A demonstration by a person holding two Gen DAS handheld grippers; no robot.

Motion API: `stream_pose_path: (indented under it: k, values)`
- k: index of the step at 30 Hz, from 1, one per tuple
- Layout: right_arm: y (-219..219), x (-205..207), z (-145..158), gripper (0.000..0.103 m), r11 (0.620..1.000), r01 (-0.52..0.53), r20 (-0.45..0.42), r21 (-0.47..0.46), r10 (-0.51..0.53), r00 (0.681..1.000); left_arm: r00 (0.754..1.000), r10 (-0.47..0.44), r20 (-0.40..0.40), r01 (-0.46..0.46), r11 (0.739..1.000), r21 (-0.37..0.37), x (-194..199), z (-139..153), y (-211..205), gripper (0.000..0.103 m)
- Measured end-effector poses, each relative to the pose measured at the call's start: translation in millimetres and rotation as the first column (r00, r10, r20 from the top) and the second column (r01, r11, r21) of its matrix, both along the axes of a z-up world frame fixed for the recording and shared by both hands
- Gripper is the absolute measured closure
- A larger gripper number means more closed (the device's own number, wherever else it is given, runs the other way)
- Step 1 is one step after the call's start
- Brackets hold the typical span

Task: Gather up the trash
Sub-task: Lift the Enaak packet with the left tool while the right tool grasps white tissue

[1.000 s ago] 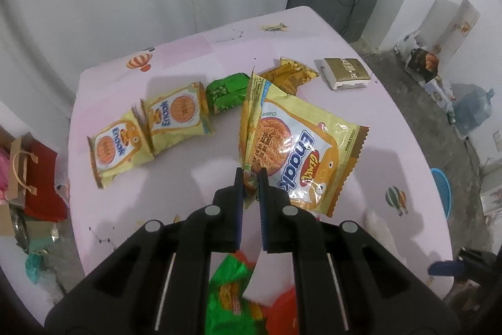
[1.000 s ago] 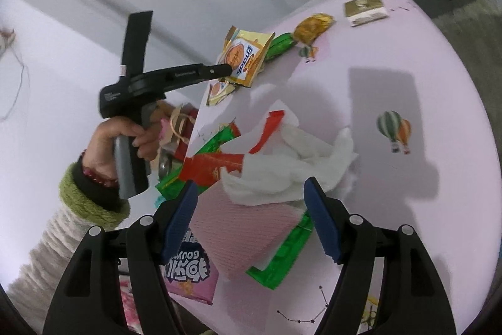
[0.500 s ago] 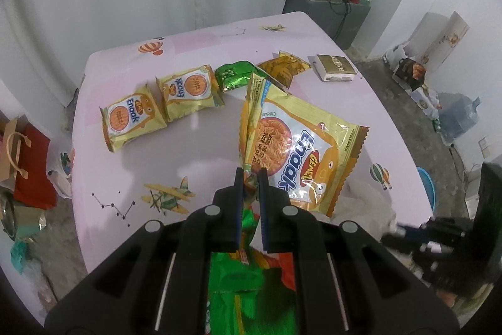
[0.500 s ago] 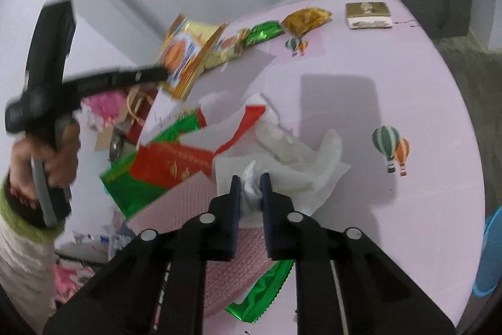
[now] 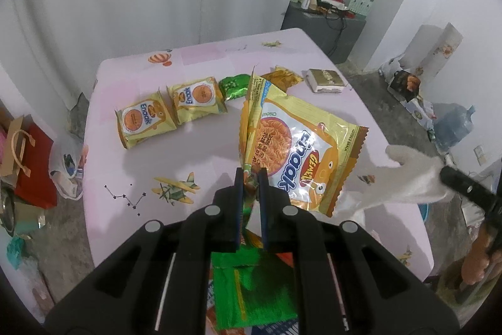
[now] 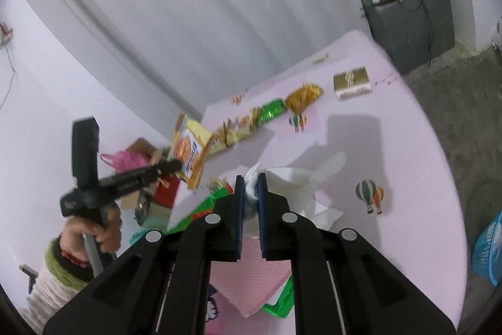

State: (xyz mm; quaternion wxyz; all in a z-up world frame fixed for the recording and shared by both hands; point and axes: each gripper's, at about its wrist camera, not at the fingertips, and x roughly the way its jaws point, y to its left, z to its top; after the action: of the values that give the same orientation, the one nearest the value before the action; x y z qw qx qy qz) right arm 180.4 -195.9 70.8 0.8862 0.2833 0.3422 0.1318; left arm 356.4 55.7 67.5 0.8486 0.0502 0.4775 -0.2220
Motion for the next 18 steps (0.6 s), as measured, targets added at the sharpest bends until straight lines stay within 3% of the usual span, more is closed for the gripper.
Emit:
stream_pose_path:
  k: [8,18]
  values:
    - [-35.0,-44.2,27.4,0.095,0.996,0.089,0.094,0.005,-0.089,0.992,0.998,-0.035,0.048,0.035,0.999,-0.011,-26.4,25.4,-20.3,0.096]
    - [-102.4,-110.2,17.8,0.095,0.972,0.231,0.119,0.046,-0.235,0.965,0.988,-0.148,0.051,0.148,0.989,0.010,-67.8,29.4,-94.4,0.096]
